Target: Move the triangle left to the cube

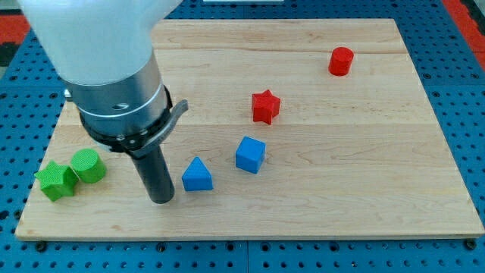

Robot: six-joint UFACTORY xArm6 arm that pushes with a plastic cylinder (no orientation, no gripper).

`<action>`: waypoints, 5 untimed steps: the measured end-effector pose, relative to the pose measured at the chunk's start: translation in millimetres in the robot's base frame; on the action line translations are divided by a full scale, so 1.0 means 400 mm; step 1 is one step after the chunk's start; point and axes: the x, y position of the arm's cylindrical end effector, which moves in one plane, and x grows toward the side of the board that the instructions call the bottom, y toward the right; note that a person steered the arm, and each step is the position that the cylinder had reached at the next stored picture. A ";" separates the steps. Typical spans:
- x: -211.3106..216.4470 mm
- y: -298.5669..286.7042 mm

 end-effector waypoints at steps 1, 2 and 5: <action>-0.007 0.028; -0.007 0.068; -0.028 0.113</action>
